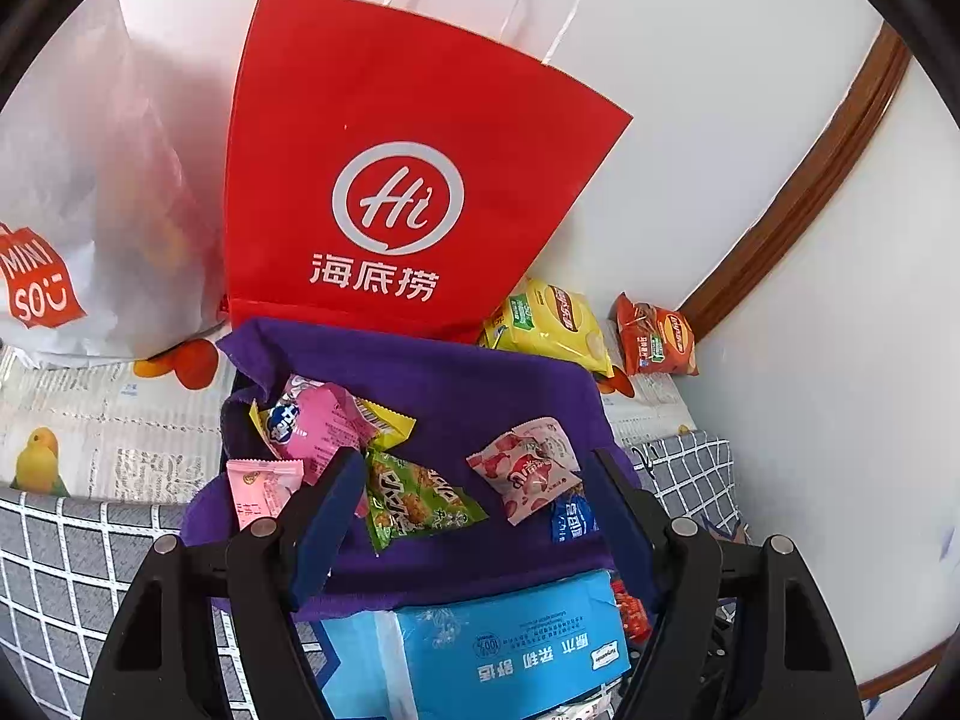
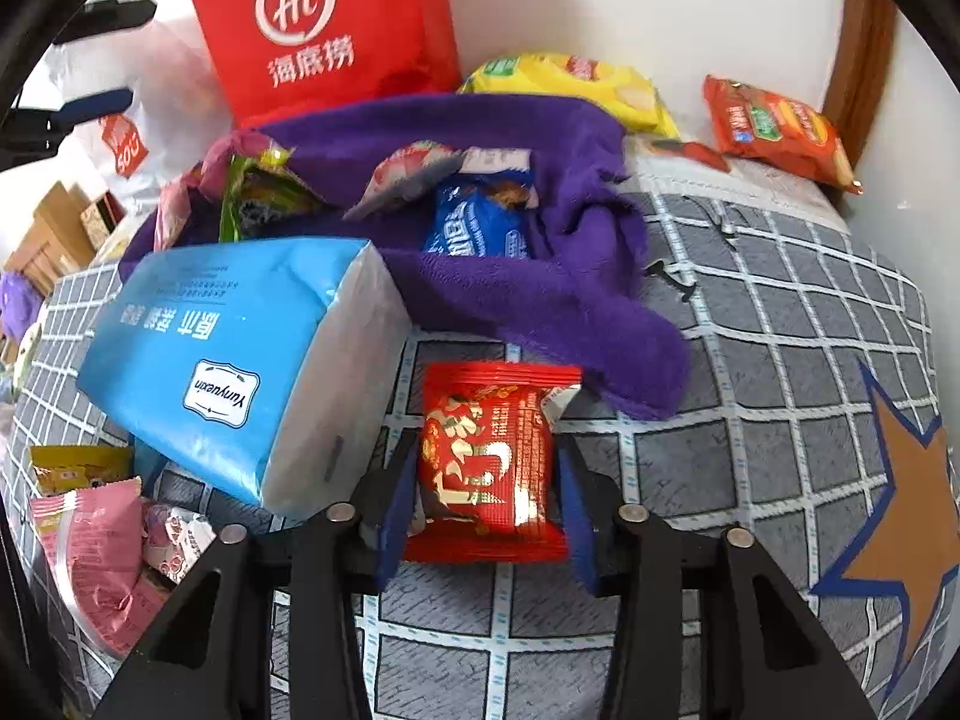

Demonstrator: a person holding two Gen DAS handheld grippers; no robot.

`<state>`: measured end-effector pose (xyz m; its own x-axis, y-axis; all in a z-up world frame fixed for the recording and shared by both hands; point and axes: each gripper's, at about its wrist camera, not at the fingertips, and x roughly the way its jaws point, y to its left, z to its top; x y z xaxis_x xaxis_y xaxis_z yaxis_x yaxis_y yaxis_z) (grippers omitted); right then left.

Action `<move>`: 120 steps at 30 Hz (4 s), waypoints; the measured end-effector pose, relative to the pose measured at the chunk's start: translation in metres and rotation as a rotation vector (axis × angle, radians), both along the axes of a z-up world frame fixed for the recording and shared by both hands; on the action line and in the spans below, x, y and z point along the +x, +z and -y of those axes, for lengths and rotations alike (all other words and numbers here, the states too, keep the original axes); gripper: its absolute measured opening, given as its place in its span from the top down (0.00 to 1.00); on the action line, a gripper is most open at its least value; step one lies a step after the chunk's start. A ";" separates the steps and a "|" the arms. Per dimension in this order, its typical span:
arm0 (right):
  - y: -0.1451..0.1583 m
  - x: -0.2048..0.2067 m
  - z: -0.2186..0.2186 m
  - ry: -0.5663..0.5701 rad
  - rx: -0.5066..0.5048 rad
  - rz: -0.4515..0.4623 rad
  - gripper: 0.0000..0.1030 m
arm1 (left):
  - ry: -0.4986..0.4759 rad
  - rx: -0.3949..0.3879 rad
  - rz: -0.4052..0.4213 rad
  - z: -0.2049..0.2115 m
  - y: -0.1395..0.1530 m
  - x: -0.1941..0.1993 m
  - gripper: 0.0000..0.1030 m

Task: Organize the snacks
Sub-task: 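Move both open tools back toward the remaining snacks, then grasp the red packet with the right tool while the left tool grasps the yellow snack bag, then lift both held packets and carry them toward the purple towel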

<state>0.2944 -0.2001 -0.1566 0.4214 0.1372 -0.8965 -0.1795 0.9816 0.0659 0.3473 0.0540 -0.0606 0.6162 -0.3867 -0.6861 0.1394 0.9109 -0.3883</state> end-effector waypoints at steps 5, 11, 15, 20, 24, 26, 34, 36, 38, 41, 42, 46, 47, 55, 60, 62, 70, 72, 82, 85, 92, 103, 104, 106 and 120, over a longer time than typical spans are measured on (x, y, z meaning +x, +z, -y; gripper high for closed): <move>0.009 -0.020 0.019 -0.046 0.014 0.016 0.58 | -0.005 -0.001 0.014 0.005 0.006 -0.006 0.29; 0.015 -0.047 0.037 -0.117 0.009 0.029 0.58 | -0.013 0.054 0.070 0.015 0.026 -0.025 0.29; 0.014 -0.058 0.047 -0.178 0.052 0.042 0.58 | -0.006 0.074 0.057 0.015 0.027 -0.047 0.29; 0.010 -0.063 0.049 -0.240 0.041 0.060 0.58 | 0.020 0.138 0.046 0.006 0.018 -0.087 0.29; 0.005 -0.070 0.045 -0.213 0.022 0.051 0.57 | 0.049 0.153 0.008 -0.005 -0.005 -0.121 0.29; 0.006 -0.074 0.045 -0.195 0.025 0.057 0.57 | 0.050 0.144 -0.014 -0.009 -0.019 -0.136 0.29; 0.006 -0.088 0.051 -0.180 0.057 0.103 0.57 | 0.049 0.154 -0.079 -0.008 -0.069 -0.179 0.30; 0.006 -0.088 0.055 -0.193 0.088 0.104 0.57 | 0.052 0.149 -0.094 -0.007 -0.079 -0.187 0.30; 0.005 -0.087 0.058 -0.201 0.112 0.105 0.57 | 0.044 0.134 -0.109 -0.005 -0.090 -0.191 0.31; 0.005 -0.087 0.057 -0.200 0.108 0.104 0.57 | 0.036 0.152 -0.128 0.001 -0.100 -0.192 0.32; 0.005 -0.087 0.056 -0.199 0.101 0.105 0.57 | 0.035 0.153 -0.126 0.003 -0.102 -0.193 0.32; 0.005 -0.087 0.050 -0.193 0.057 0.109 0.57 | 0.035 0.169 -0.129 0.011 -0.107 -0.187 0.32; 0.005 -0.087 0.049 -0.192 0.049 0.110 0.57 | 0.041 0.188 -0.130 0.014 -0.109 -0.184 0.32; 0.005 -0.086 0.052 -0.199 0.067 0.111 0.57 | 0.029 0.172 -0.163 0.023 -0.122 -0.168 0.55; 0.005 -0.086 0.050 -0.198 0.055 0.112 0.57 | 0.027 0.170 -0.136 0.019 -0.114 -0.172 0.66; 0.004 -0.086 0.050 -0.197 0.052 0.112 0.57 | 0.042 0.145 -0.130 0.008 -0.108 -0.176 0.66; 0.004 -0.085 0.049 -0.196 0.043 0.113 0.57 | 0.121 0.147 -0.161 -0.032 -0.119 -0.175 0.62; 0.004 -0.085 0.049 -0.195 0.041 0.113 0.57 | 0.115 0.108 -0.153 -0.036 -0.123 -0.174 0.58; 0.003 -0.084 0.046 -0.185 0.009 0.113 0.56 | 0.108 0.231 -0.045 -0.017 -0.134 -0.173 0.55; 0.003 -0.084 0.046 -0.183 0.006 0.113 0.56 | 0.109 0.258 -0.018 -0.014 -0.135 -0.176 0.56; 0.002 -0.084 0.041 -0.166 -0.015 0.111 0.52 | 0.110 0.204 -0.020 -0.021 -0.135 -0.174 0.55; 0.001 -0.084 0.040 -0.164 -0.021 0.112 0.52 | 0.110 0.168 -0.019 -0.025 -0.136 -0.176 0.55; 0.001 -0.084 0.038 -0.160 -0.033 0.112 0.52 | 0.110 0.165 -0.019 -0.026 -0.136 -0.176 0.55; 0.001 -0.084 0.038 -0.147 -0.038 0.112 0.53 | 0.111 0.161 -0.019 -0.026 -0.135 -0.176 0.55; 0.046 -0.102 0.019 -0.091 0.021 0.119 0.57 | 0.113 0.215 -0.020 -0.030 -0.091 -0.204 0.57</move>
